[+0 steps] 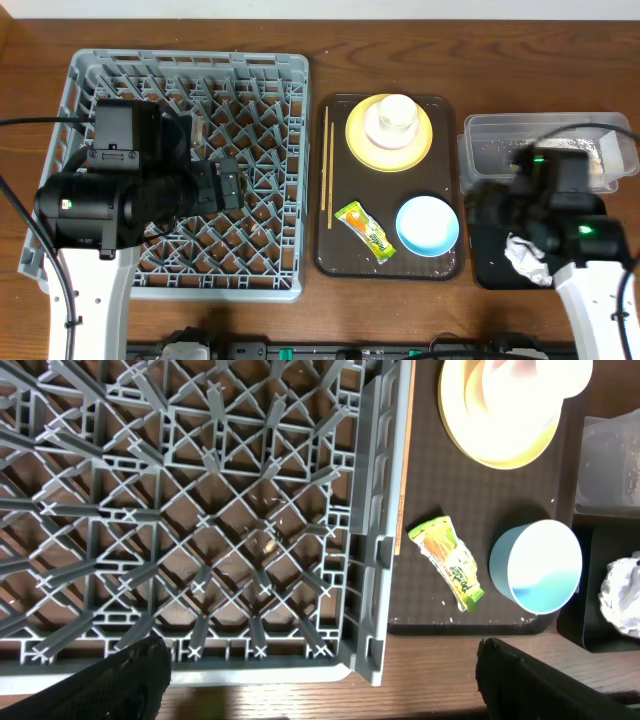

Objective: Sort waste into correct bins and load items into the dishwasher rack
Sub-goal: 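Grasp the yellow-green snack wrapper with the right gripper, then carry the wrapper with the right gripper and drop it on black tray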

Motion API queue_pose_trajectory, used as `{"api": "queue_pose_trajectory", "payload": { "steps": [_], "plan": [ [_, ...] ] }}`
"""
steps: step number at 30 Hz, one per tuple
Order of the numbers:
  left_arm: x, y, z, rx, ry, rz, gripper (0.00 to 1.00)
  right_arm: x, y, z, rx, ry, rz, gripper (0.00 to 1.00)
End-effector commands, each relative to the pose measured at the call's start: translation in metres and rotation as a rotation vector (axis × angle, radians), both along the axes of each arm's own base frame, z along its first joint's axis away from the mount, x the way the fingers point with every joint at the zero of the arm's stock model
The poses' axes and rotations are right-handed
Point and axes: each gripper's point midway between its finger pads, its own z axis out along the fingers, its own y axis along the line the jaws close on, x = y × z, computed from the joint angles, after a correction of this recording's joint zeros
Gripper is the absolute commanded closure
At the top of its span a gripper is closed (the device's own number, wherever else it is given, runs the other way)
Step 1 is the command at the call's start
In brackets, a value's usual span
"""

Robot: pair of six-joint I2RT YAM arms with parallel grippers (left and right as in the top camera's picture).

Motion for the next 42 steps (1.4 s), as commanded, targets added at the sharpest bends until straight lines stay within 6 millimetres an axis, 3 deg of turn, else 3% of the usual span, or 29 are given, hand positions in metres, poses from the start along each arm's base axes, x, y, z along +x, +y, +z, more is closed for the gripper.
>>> {"api": "queue_pose_trajectory", "payload": {
  "steps": [1, 8, 14, 20, 26, 32, 36, 38, 42],
  "plan": [
    [-0.001, 0.002, 0.001, 0.006, -0.005, 0.004, 0.01, -0.007, 0.046, 0.007, 0.001, -0.050, 0.284, 0.39],
    [-0.001, 0.002, 0.000, 0.006, -0.005, 0.004, 0.01, -0.016, 0.108, -0.019, -0.144, -0.057, 0.551, 0.42],
    [-0.001, 0.002, 0.000, 0.006, -0.005, 0.004, 0.02, -0.021, 0.158, -0.059, -0.207, -0.027, 0.707, 0.46],
    [-0.001, 0.002, 0.001, 0.006, -0.005, 0.004, 0.01, -0.019, 0.183, -0.106, -0.303, 0.006, 0.771, 0.41],
    [-0.001, 0.002, 0.000, 0.006, -0.005, 0.004, 0.01, -0.014, 0.183, -0.142, -0.391, 0.043, 0.774, 0.41],
    [-0.001, 0.002, 0.000, 0.006, -0.005, 0.004, 0.01, -0.016, 0.184, -0.147, -0.381, 0.062, 0.771, 0.60],
    [-0.001, 0.002, 0.000, 0.006, -0.005, 0.004, 0.02, -0.020, 0.188, -0.146, -0.349, 0.071, 0.785, 0.91],
    [-0.001, 0.002, 0.001, 0.006, -0.005, 0.004, 0.01, -0.020, 0.195, -0.141, -0.317, 0.062, 0.794, 0.99],
    [-0.001, 0.002, 0.000, 0.006, -0.005, 0.004, 0.01, -0.011, 0.211, -0.105, -0.252, 0.020, 0.768, 0.99]
  ]
}}
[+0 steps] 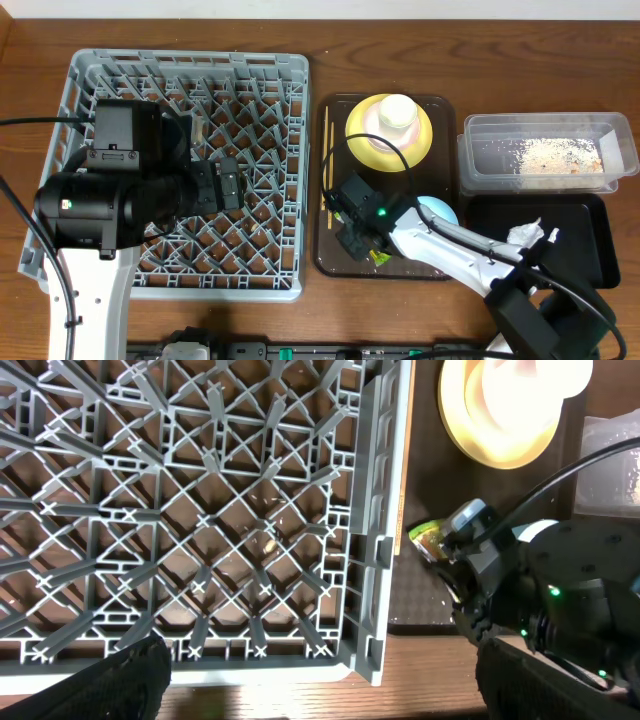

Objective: Sort waste into correct bins and load items into the dishwasher rack
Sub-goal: 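Carry the wrapper with the right gripper and drop it on black tray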

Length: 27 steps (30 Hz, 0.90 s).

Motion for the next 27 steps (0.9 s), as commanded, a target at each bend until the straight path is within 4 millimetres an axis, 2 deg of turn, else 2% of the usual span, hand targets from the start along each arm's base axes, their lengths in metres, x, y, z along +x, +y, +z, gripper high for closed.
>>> {"api": "queue_pose_trajectory", "payload": {
  "steps": [1, 3, 5, 7, 9, 11, 16, 20, 23, 27],
  "plan": [
    [-0.001, 0.002, 0.001, 0.007, -0.006, 0.005, 0.01, 0.018, 0.025, 0.051, 0.120, -0.065, -0.038, 0.99],
    [-0.001, 0.002, 0.001, 0.007, -0.006, 0.005, 0.01, 0.029, 0.026, 0.080, 0.157, -0.112, -0.084, 0.99],
    [-0.001, 0.002, 0.001, 0.007, -0.006, 0.005, 0.02, 0.042, 0.016, 0.111, 0.183, -0.172, -0.152, 0.99],
    [-0.001, 0.002, 0.001, 0.007, -0.006, 0.005, 0.02, 0.054, -0.003, 0.135, 0.189, -0.228, -0.244, 0.99],
    [-0.001, 0.002, 0.001, 0.006, -0.006, 0.004, 0.01, 0.064, -0.032, 0.153, 0.183, -0.277, -0.359, 0.99],
    [-0.001, 0.002, 0.001, 0.006, -0.006, 0.004, 0.01, 0.069, -0.063, 0.161, 0.160, -0.292, -0.483, 0.99],
    [-0.001, 0.002, 0.001, 0.006, -0.006, 0.004, 0.01, 0.064, -0.155, 0.153, 0.042, -0.217, -0.847, 0.99],
    [-0.001, 0.002, 0.001, 0.007, -0.006, 0.005, 0.01, 0.047, -0.214, 0.135, -0.033, -0.119, -1.104, 0.99],
    [-0.001, 0.002, 0.001, 0.007, -0.006, 0.005, 0.01, 0.033, -0.244, 0.118, -0.076, -0.062, -1.240, 0.99],
    [-0.001, 0.002, 0.001, 0.007, -0.006, 0.005, 0.01, 0.014, -0.271, 0.094, -0.127, -0.002, -1.337, 0.99]
  ]
}}
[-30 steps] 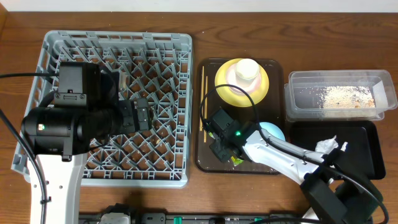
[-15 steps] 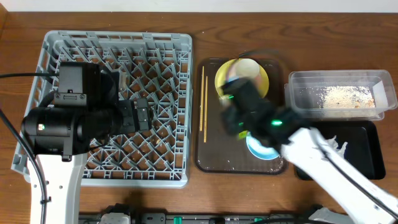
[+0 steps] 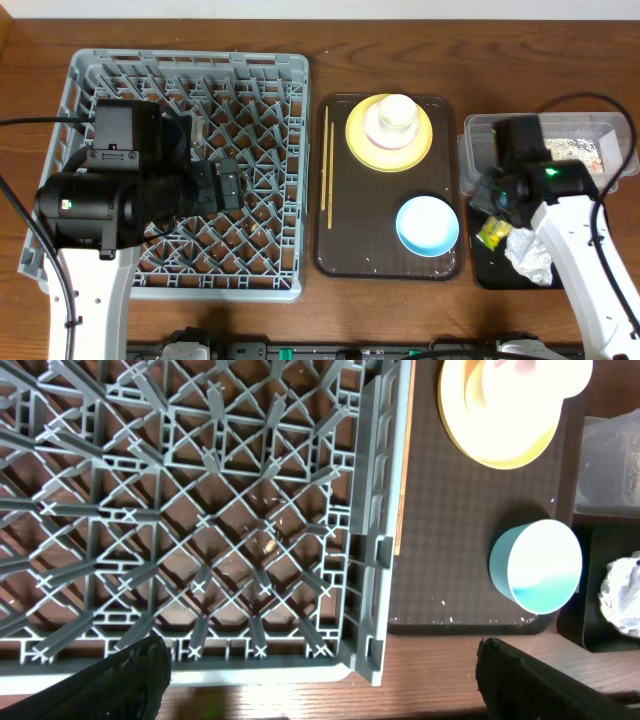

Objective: Sort waste into correct bins and load items into the dishwasher rack
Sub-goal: 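Carry the wrapper with the right gripper and drop it on black tray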

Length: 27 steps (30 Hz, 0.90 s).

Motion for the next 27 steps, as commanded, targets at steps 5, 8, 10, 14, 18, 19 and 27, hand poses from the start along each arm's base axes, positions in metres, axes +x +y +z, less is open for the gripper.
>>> {"api": "queue_pose_trajectory", "payload": {
  "steps": [5, 8, 10, 14, 18, 19, 27],
  "plan": [
    [-0.001, 0.002, 0.000, 0.007, -0.005, 0.005, 0.01, -0.031, -0.043, -0.039, -0.022, 0.071, -0.210, 0.99],
    [-0.001, 0.002, 0.000, 0.007, -0.005, 0.005, 0.01, -0.039, -0.057, -0.050, -0.029, 0.079, -0.265, 0.99],
    [-0.001, 0.002, 0.000, 0.006, -0.005, 0.004, 0.02, -0.043, -0.063, -0.056, -0.027, 0.085, -0.296, 0.99],
    [-0.001, 0.002, 0.000, 0.007, -0.005, 0.005, 0.01, -0.049, -0.071, -0.059, -0.026, 0.093, -0.330, 0.71],
    [-0.001, 0.002, 0.000, 0.006, -0.005, 0.004, 0.01, -0.050, -0.073, -0.059, -0.031, 0.101, -0.306, 0.51],
    [-0.001, 0.002, 0.000, 0.006, -0.005, 0.004, 0.01, -0.050, -0.073, -0.058, -0.033, 0.105, -0.290, 0.50],
    [-0.001, 0.002, 0.000, 0.007, -0.005, 0.005, 0.02, -0.040, -0.078, -0.039, -0.064, 0.036, -0.270, 0.28]
  ]
}}
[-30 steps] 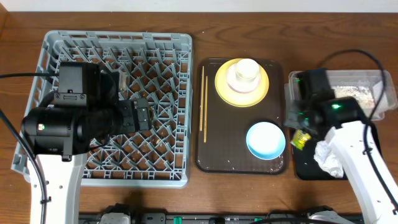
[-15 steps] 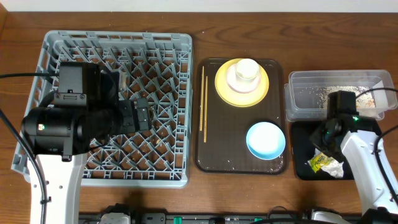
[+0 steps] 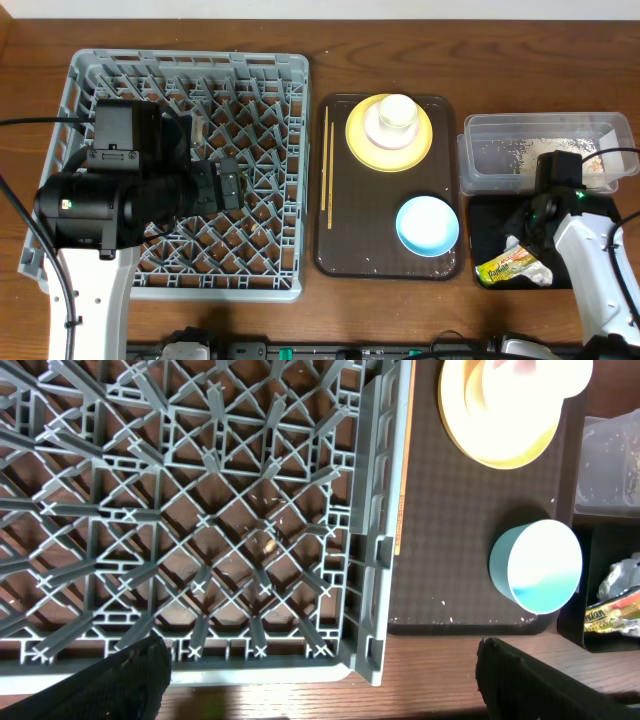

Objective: Sort waste into correct bins and load items into the dishwasher rack
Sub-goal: 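Carry the wrapper with the right gripper and drop it on black tray, then swing the left gripper from the rack toward the yellow plate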

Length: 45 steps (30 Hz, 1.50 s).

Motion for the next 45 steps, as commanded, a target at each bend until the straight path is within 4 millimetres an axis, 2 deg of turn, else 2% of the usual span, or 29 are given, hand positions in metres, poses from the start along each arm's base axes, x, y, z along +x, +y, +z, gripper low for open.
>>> {"api": "queue_pose_trajectory", "payload": {
  "steps": [1, 3, 4, 19, 22, 27, 29, 31, 34, 38, 41, 45],
  "plan": [
    [-0.001, 0.002, 0.000, 0.006, -0.005, 0.004, 0.01, 0.007, -0.012, 0.020, -0.067, -0.061, -0.003, 0.26],
    [-0.001, 0.002, 0.000, 0.006, -0.005, 0.004, 0.01, 0.007, -0.016, 0.025, -0.090, -0.072, -0.007, 0.14],
    [-0.001, 0.002, 0.000, 0.006, -0.005, 0.004, 0.02, 0.007, -0.015, 0.026, -0.091, -0.076, -0.007, 0.01],
    [-0.001, 0.002, 0.001, 0.006, -0.005, 0.004, 0.01, 0.007, -0.015, 0.025, -0.087, -0.075, -0.006, 0.01],
    [0.011, 0.001, 0.006, 0.003, -0.060, 0.004, 0.01, 0.007, -0.015, 0.025, -0.087, -0.075, -0.006, 0.01],
    [0.012, 0.001, 0.007, 0.003, -0.065, 0.005, 0.01, 0.007, -0.015, 0.025, -0.087, -0.075, -0.006, 0.01],
    [0.019, -0.001, 0.011, -0.016, -0.094, 0.020, 0.01, 0.007, -0.015, 0.025, -0.087, -0.075, -0.006, 0.01],
    [0.029, -0.008, 0.020, -0.075, -0.133, 0.038, 0.01, 0.007, -0.015, 0.025, -0.087, -0.075, -0.006, 0.01],
    [0.031, -0.034, 0.034, -0.238, -0.153, -0.012, 0.01, 0.007, -0.015, 0.025, -0.087, -0.075, -0.006, 0.01],
    [0.035, -0.037, 0.036, -0.281, -0.138, 0.033, 0.01, 0.007, -0.015, 0.025, -0.087, -0.075, -0.006, 0.01],
    [0.035, -0.058, 0.040, -0.372, -0.116, -0.033, 0.02, 0.007, -0.015, 0.025, -0.087, -0.075, -0.006, 0.01],
    [0.039, -0.082, 0.035, -0.380, -0.065, -0.071, 0.01, 0.007, -0.015, 0.025, -0.087, -0.075, -0.006, 0.01]
  ]
}}
